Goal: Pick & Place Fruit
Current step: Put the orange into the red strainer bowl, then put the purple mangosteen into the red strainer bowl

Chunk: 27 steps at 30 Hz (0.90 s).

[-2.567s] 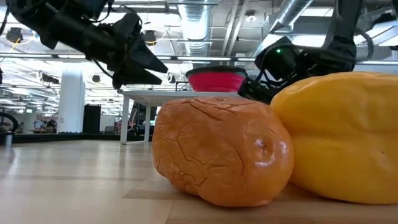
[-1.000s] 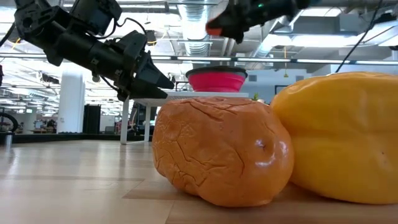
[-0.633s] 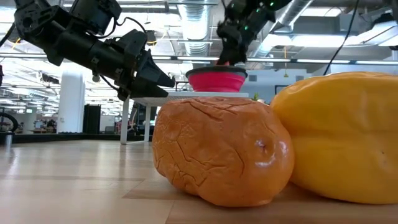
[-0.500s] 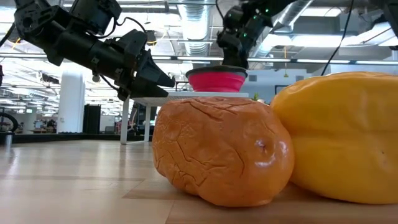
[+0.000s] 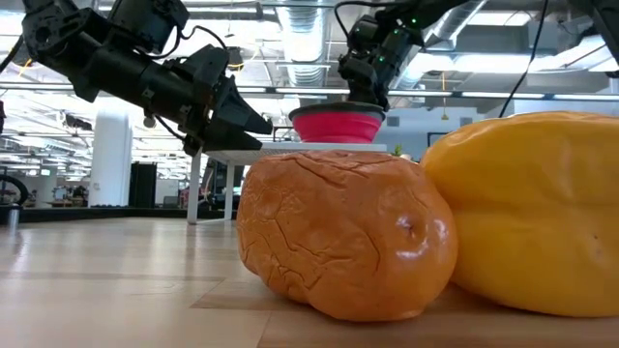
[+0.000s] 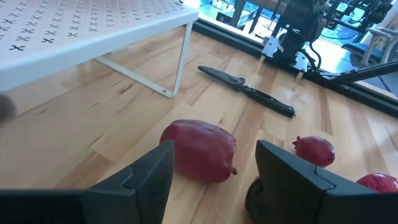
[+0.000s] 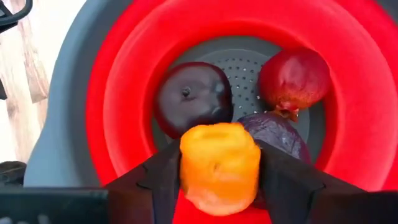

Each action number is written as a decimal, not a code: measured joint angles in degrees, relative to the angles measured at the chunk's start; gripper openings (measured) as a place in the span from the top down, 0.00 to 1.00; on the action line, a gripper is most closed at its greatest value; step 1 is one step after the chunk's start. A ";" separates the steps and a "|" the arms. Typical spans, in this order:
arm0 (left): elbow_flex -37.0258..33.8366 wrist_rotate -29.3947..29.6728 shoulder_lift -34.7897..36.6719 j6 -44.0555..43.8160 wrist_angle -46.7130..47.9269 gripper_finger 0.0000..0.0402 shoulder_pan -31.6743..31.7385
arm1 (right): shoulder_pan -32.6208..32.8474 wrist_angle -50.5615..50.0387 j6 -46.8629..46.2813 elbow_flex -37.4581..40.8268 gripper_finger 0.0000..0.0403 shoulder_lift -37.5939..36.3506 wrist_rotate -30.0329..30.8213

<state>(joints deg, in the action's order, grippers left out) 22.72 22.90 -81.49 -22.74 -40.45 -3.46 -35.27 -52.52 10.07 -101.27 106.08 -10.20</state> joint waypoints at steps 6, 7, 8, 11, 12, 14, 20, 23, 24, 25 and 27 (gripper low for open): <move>0.00 -0.02 0.00 0.26 -0.01 0.46 0.00 | 0.04 -0.15 -0.48 0.00 0.42 0.00 -0.04; 0.00 -0.02 0.00 0.47 -0.03 0.46 0.00 | 0.04 -0.15 -0.48 0.00 0.41 0.00 -0.04; 0.00 -0.02 0.00 0.72 -0.05 0.46 0.00 | -0.01 -0.12 -0.48 0.00 0.40 0.00 -0.04; 0.00 -0.14 0.00 0.88 -0.09 0.46 0.00 | -0.04 -0.59 -0.66 -0.62 0.39 0.00 0.01; 0.00 -0.19 0.00 0.87 -0.10 0.46 0.00 | -0.05 -0.81 -0.67 -0.95 0.40 -0.18 0.02; 0.00 -0.52 0.00 0.87 -0.14 0.46 -0.04 | -0.02 -0.69 -0.63 -1.07 0.40 -1.43 0.02; 0.00 -0.85 0.02 1.05 -0.43 0.46 -1.18 | 4.78 3.01 2.11 2.58 0.45 -9.67 -0.15; 0.00 -0.85 0.02 1.07 -0.42 0.46 -1.62 | 9.11 7.78 3.89 10.46 0.49 -15.80 -0.28; 0.00 -0.85 0.02 1.30 -0.42 0.46 -1.72 | 10.62 10.21 3.89 14.12 0.50 -18.06 -0.28; 0.00 -0.85 0.02 1.70 -0.42 0.46 -1.75 | 12.15 13.10 3.76 17.97 0.51 -20.29 -0.26; 0.00 -0.85 0.02 3.15 -0.42 0.46 -1.75 | 15.38 19.39 3.38 26.75 0.53 -25.25 -0.23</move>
<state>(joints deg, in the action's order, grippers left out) 22.72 22.04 -81.47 -19.60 -40.86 -5.21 -19.88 -33.12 13.45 -74.52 80.84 -10.43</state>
